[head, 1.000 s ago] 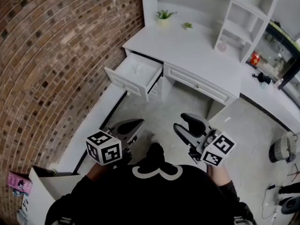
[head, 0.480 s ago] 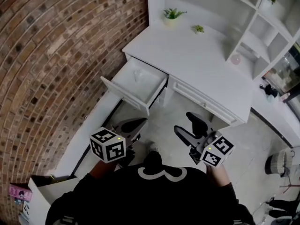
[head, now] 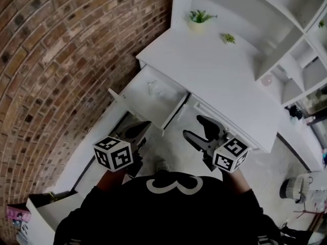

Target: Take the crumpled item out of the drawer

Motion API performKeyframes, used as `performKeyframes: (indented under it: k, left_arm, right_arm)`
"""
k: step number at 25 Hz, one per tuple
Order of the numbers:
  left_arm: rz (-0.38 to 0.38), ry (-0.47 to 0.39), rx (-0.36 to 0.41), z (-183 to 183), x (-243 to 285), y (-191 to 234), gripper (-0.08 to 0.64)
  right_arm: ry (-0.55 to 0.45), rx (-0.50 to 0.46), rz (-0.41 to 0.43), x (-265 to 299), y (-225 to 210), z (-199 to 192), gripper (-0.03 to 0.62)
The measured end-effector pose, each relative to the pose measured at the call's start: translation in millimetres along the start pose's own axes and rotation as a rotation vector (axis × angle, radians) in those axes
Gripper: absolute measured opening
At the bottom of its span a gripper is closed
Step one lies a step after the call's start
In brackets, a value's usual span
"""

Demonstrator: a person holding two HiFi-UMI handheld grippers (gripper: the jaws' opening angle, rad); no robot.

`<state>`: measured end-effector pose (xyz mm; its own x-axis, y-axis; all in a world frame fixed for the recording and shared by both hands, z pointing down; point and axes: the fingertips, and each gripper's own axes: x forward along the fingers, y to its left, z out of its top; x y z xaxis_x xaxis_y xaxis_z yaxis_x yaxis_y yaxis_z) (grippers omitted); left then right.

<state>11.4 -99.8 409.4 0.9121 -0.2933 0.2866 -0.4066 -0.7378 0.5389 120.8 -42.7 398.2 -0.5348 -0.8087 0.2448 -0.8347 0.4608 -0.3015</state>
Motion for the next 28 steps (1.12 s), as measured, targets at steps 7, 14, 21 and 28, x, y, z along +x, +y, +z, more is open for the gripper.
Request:
performKeyframes:
  k: [7,14,21,28]
  left_arm:
    - [0.065,-0.058,-0.070,7,-8,41,0.003]
    - [0.140,-0.079,-0.059,5,-19,64,0.003]
    - [0.195,-0.075,-0.093,14,-10,96,0.003]
    - [0.244,-0.065,-0.121,37,5,132,0.003]
  right_arm:
    - [0.057,0.031,0.025,43,-21,-7,0.299]
    - [0.111,-0.012,0.032,91,-38,-12,0.288]
    - [0.194,-0.022,0.028,153,-77,-31,0.288]
    - [0.383,-0.133,-0.014,222,-124,-84,0.288]
